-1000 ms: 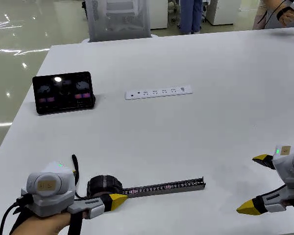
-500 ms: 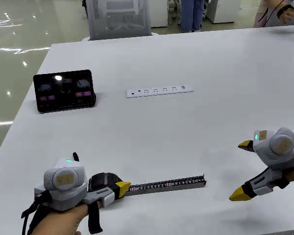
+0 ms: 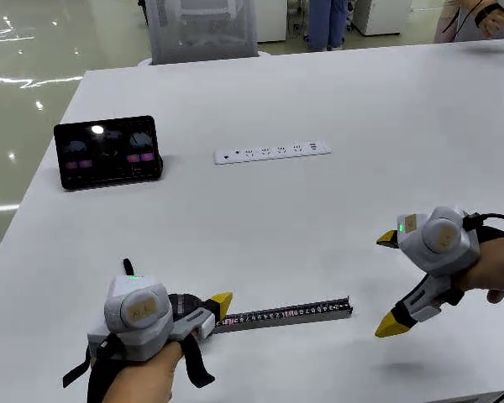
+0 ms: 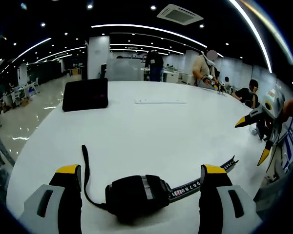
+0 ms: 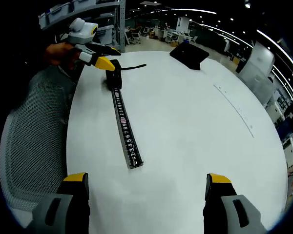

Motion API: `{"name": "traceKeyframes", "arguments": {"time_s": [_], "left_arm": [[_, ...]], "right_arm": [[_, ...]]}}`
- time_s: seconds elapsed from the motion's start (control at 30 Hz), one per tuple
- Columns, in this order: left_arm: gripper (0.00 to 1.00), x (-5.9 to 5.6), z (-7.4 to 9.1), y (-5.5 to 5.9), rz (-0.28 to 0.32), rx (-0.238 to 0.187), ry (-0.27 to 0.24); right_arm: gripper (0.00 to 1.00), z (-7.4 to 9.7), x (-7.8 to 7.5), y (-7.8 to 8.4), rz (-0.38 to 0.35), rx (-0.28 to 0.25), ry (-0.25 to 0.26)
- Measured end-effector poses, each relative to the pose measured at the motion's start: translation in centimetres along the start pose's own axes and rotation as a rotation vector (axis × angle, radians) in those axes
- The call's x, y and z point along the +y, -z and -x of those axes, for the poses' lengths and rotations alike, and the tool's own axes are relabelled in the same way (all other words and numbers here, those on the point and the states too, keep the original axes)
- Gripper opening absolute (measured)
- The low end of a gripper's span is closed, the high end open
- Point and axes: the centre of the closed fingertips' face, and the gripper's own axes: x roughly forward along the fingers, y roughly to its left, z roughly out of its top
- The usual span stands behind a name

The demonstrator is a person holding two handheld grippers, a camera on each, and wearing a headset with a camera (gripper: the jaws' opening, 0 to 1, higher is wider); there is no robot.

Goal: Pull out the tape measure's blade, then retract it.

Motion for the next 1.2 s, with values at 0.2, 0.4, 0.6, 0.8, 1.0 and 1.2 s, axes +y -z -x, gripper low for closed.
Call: {"name": "traceKeyframes", "arguments": {"time_s": [0.2, 0.4, 0.6, 0.8, 1.0, 1.2], "left_arm": [[0.99, 0.2, -0.1, 0.5, 0.017, -0.017, -0.039], [0.99, -0.3, 0.0, 0.3, 0.014, -0.100, -0.039], [0.99, -0.6, -0.5, 1.6, 0.007, -0.099, -0.042], [0.99, -0.3, -1.0, 1.6, -0.013, -0.095, -0.044], [0.97, -0.1, -1.2, 1.7, -0.010, -0.086, -0.048], [0.97, -0.1, -1.3, 1.6, -0.010, -0.080, -0.046]], "right_arm": [[0.99, -1.2, 0.5, -0.1, 0.028, 0.020, -0.048], [0.99, -2.2, 0.8, -0.3, 0.073, 0.041, -0.074], [0.92, -2.7, 1.2, -0.2, 0.120, 0.062, -0.087], [0.81, -3.5, 0.9, -0.1, 0.095, 0.067, -0.095], [0.61, -4.4, 1.4, -0.5, 0.139, 0.079, -0.125], [0.48, -5.1, 1.9, -0.2, 0.181, 0.104, -0.153]]}}
